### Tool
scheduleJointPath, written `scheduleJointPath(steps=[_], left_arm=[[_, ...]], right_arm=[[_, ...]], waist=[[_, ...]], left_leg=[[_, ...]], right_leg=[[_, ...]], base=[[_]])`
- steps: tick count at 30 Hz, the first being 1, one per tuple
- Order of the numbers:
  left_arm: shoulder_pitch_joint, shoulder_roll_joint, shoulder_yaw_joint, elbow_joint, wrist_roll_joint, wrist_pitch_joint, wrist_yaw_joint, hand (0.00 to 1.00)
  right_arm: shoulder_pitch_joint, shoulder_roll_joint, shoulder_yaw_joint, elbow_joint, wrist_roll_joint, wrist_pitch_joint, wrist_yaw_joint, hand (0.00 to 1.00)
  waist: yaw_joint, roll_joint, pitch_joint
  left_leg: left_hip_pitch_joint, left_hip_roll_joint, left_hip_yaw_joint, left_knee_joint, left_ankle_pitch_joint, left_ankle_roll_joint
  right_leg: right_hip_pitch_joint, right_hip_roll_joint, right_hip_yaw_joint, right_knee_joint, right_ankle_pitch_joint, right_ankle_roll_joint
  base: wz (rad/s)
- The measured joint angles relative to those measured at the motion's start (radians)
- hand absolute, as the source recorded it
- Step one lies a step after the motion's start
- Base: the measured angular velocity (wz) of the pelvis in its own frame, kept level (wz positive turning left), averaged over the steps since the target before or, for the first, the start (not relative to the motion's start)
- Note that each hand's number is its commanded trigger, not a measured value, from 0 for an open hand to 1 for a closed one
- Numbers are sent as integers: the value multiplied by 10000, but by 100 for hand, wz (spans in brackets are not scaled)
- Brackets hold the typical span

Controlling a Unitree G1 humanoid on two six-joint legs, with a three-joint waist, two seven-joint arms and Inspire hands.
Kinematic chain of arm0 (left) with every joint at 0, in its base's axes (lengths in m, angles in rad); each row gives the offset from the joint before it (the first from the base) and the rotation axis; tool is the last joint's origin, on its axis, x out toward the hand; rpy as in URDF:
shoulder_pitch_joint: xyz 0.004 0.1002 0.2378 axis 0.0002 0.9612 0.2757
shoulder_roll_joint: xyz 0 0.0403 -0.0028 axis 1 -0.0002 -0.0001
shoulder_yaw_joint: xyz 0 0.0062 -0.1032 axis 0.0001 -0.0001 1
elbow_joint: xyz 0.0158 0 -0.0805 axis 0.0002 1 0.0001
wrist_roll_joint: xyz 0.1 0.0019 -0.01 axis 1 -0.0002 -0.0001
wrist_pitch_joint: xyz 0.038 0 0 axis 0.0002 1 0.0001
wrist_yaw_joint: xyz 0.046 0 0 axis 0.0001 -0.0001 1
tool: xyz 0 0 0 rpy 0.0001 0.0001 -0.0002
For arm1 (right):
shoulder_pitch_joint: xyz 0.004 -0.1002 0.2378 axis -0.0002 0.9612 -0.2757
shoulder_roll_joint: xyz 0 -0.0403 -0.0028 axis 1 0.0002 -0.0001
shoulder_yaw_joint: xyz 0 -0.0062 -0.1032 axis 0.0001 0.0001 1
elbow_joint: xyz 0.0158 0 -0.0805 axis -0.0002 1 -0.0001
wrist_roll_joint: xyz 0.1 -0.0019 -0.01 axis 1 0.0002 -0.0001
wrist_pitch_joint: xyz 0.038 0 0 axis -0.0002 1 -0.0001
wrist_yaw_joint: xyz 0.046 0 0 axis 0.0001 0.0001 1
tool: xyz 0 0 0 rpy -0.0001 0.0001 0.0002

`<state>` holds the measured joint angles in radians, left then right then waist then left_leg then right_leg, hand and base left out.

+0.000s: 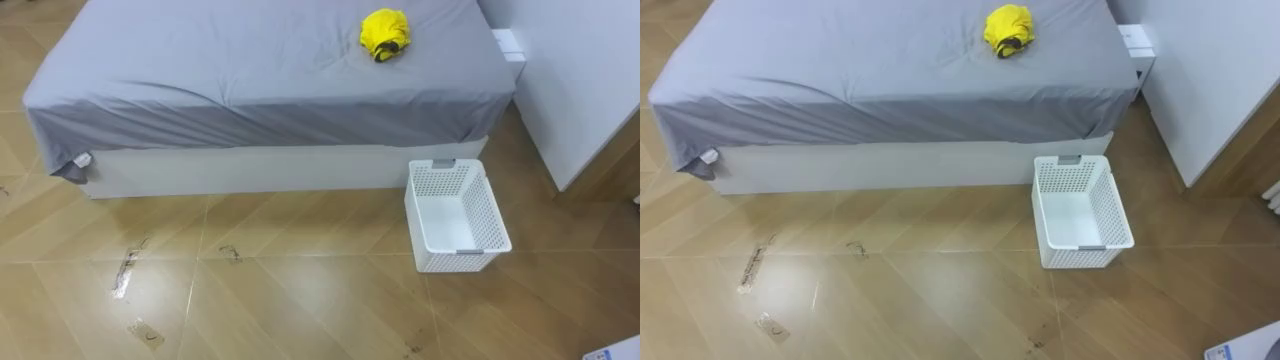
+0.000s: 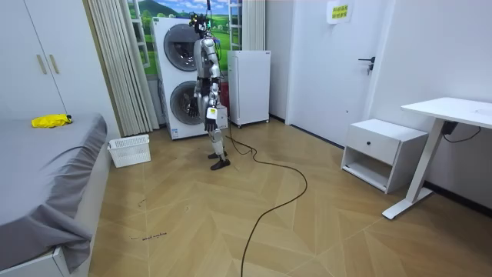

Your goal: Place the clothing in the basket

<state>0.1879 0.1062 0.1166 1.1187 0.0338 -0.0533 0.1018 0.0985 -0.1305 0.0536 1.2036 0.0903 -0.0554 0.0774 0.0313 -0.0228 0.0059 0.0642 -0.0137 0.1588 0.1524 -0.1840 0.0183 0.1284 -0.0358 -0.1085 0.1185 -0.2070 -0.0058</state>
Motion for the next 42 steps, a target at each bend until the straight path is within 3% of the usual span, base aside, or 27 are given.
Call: scheduleJointPath(steps=[22,27,30,32,33,35,36,37,38,39,40,41,42], left_arm=[[-23,-3,-13,15,-35,-1,-53,0],[3,-13,104,24,-215,2,-123,0],[17,-26,330,3,-260,4,-203,0],[80,8,540,-9,-529,7,-187,0],[80,31,556,-23,-663,7,-175,0],[164,70,554,-70,-1180,5,-175,0],[192,76,558,-54,-1290,5,-176,0],[257,82,543,-70,-1533,-8,-180,0],[390,69,437,-63,-1532,-7,-174,0],[469,62,399,-60,-1511,-7,-168,0],[616,60,351,-60,-1486,-8,-121,0],[730,66,370,-6,-1444,-10,33,0],[795,75,388,34,-1344,-9,99,0]], right_arm=[[9,0,-80,42,279,-2,171,0],[21,-1,-94,-35,161,26,318,0],[28,0,-91,-76,146,28,351,0],[-14,3,-120,-78,158,16,373,0],[12,3,-110,-82,186,12,403,0],[21,-3,-90,-95,193,3,494,0],[20,-4,-86,-94,202,4,493,0],[36,0,-80,-62,271,15,448,0],[14,-57,-86,-63,371,22,428,0],[9,-84,-82,-64,365,24,423,0],[14,-135,-67,-65,368,31,427,0],[31,-151,-20,-45,346,80,423,0],[32,-148,7,-44,323,137,426,0]], waist=[[-34,40,5],[17,85,-20],[41,163,-13],[8,157,-11],[6,156,-16],[22,139,-10],[18,100,43],[36,114,26],[51,87,28],[68,33,5],[177,-21,7],[391,-54,24],[450,-78,40]], left_leg=[[-5,6,-9,-27,-3,-2],[-61,125,17,275,-205,-34],[-390,377,20,1351,-737,-114],[-1015,569,43,2792,-1126,-212],[-1197,615,37,3192,-1130,-211],[-1997,927,19,4925,-1073,-207],[-2322,1016,-4,5564,-987,-137],[-2821,998,-106,6006,-1087,-22],[-3297,765,-211,5300,-1139,6],[-3547,623,-268,4802,-1066,-66],[-4059,447,-313,3605,-750,-281],[-4427,424,-329,2828,105,-269],[-4545,390,-327,2517,478,-263]], right_leg=[[-10,9,22,-11,-14,-5],[-94,28,38,235,-153,-47],[-179,133,17,636,-445,-115],[-411,217,24,1273,-819,-220],[-412,216,12,1323,-861,-238],[-340,302,82,1408,-1007,-370],[-239,373,191,1418,-1047,-395],[-84,335,250,1479,-1205,-494],[-68,192,259,1589,-1390,-451],[-51,123,273,1607,-1458,-414],[5,-52,261,1591,-1598,-333],[151,-198,339,1551,-1744,-243],[236,-299,407,1533,-1838,-177]], base=[[0],[-5],[-7],[-2],[5],[6],[5],[0],[-3],[-14],[-32],[-38],[-34]])
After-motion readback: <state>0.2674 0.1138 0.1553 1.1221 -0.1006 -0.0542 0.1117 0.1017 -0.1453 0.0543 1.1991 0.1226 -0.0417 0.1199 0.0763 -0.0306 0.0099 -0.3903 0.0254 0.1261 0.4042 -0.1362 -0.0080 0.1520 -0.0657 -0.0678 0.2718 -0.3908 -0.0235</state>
